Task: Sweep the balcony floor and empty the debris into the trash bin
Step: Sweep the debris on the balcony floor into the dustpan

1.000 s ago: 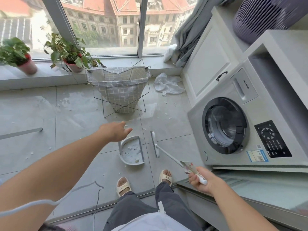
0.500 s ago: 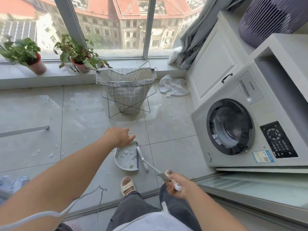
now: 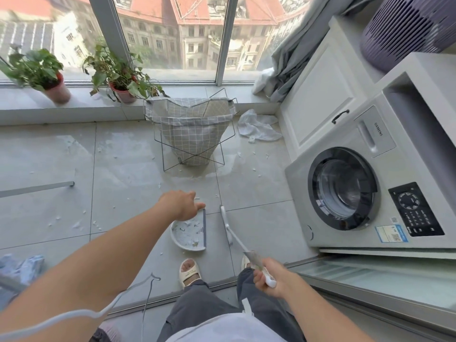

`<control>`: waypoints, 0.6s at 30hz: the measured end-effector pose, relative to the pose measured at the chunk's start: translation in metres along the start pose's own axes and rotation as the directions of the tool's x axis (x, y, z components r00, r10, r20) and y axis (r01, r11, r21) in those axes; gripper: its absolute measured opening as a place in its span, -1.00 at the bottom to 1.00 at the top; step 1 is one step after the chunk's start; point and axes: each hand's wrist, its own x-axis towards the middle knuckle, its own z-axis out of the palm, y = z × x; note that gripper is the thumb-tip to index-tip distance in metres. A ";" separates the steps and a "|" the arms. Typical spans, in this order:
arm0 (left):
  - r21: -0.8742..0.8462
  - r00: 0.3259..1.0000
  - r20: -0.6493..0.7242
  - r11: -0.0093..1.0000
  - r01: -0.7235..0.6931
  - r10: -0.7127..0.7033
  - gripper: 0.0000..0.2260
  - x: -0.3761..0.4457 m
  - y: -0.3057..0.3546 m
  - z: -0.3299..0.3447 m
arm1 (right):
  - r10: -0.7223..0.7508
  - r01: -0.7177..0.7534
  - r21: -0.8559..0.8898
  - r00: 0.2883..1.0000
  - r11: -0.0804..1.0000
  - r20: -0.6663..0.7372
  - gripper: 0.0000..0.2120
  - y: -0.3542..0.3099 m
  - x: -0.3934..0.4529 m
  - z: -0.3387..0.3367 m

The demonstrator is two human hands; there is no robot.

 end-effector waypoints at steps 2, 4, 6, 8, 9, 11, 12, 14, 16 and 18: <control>-0.001 1.000 0.009 1.000 0.001 -0.001 -0.46 -0.001 0.002 0.000 | -0.008 0.005 0.090 1.000 0.996 0.031 -0.77 0.004 0.002 0.008; -0.002 1.000 0.017 1.000 0.002 -0.002 -0.46 -0.001 0.002 -0.001 | -0.014 0.001 0.219 0.998 0.976 0.058 -0.74 -0.003 -0.005 0.007; -0.004 1.000 0.027 1.000 0.003 -0.003 -0.45 -0.001 0.003 -0.004 | -0.023 -0.009 0.310 0.995 0.951 0.098 -0.82 -0.019 -0.020 0.000; -0.012 0.999 0.032 1.000 0.008 -0.007 -0.45 0.000 0.003 -0.008 | -0.035 -0.018 0.324 0.987 0.946 0.157 -0.79 -0.038 -0.038 -0.007; -0.018 0.999 0.033 1.000 0.012 -0.011 -0.45 0.000 0.003 -0.011 | -0.034 -0.032 0.324 0.980 0.946 0.198 -0.75 -0.046 -0.048 -0.009; -0.016 0.999 0.033 1.000 0.027 -0.026 -0.45 0.002 0.008 -0.019 | -0.037 -0.027 0.288 0.976 0.957 0.213 -0.83 -0.066 -0.067 -0.011; -0.016 0.999 0.039 0.999 0.033 -0.033 -0.45 0.004 0.011 -0.022 | -0.059 0.009 0.268 0.982 0.963 0.180 -0.92 -0.076 -0.070 -0.013; -0.019 0.998 0.054 0.999 0.046 -0.045 -0.44 0.007 0.017 -0.028 | -0.121 0.087 0.255 0.986 0.963 0.117 -0.88 -0.099 -0.071 -0.019; -0.016 0.997 0.053 0.999 0.050 -0.049 -0.44 0.012 0.027 -0.034 | -0.156 0.124 0.283 0.983 0.951 0.096 -0.86 -0.127 -0.068 -0.027; -0.004 0.997 0.063 0.999 0.051 -0.051 -0.46 0.016 0.038 -0.040 | -0.186 0.158 0.283 0.980 0.946 0.073 -0.85 -0.156 -0.063 -0.036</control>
